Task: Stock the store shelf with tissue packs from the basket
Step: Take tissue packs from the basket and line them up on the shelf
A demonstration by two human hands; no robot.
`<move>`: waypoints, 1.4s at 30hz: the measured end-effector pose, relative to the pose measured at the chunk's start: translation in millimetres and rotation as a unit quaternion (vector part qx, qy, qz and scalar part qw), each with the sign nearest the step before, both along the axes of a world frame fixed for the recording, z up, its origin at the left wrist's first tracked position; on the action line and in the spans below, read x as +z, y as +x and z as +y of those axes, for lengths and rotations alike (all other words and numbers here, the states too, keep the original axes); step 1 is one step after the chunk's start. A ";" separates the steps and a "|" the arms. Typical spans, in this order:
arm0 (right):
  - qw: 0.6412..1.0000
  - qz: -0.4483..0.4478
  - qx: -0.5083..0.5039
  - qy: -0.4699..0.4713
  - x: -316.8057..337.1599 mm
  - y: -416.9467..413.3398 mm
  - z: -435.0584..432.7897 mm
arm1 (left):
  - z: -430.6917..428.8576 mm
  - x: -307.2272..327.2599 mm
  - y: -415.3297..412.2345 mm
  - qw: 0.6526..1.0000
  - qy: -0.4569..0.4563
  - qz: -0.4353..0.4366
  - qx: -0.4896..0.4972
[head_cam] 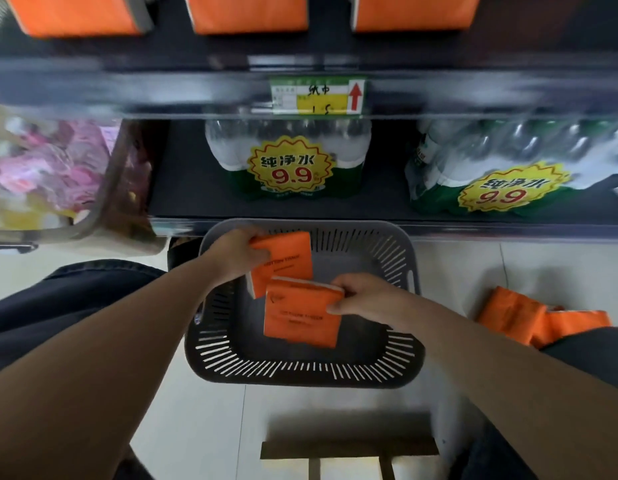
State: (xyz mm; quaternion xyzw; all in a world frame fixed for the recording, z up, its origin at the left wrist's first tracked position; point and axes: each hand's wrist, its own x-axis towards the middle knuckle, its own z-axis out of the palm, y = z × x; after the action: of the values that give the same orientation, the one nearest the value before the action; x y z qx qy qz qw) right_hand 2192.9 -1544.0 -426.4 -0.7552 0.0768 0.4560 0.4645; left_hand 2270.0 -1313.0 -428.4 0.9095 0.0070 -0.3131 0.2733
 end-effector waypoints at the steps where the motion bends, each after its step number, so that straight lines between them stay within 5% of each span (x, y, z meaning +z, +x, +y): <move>1: 1.000 -0.004 -0.001 0.004 8.8 1.9 -1.6 | -2.1 9.1 0.7 1.000 -0.012 0.002 0.004; 11: 0.992 -0.089 -0.070 0.050 88.2 13.0 -22.9 | -26.1 86.0 -7.4 0.971 -0.193 0.076 0.116; 22: 0.956 -0.197 -0.189 0.104 138.6 5.6 -57.4 | -54.2 141.6 -27.6 0.914 -0.370 0.117 0.119; 36: 0.885 -0.317 -0.310 0.141 201.7 2.1 -104.7 | -122.9 205.4 -24.7 0.880 -0.455 0.022 0.134; 42: 0.877 -0.295 -0.323 0.201 219.4 6.5 -142.4 | -171.1 229.2 -10.6 0.851 -0.507 -0.026 0.136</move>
State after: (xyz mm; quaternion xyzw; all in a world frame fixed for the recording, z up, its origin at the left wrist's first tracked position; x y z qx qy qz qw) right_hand 2199.3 -1686.3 -207.0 -0.6783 0.0821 0.0425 0.7290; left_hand 2259.4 -1484.1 -199.2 0.6424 -0.0364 -0.2093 0.7363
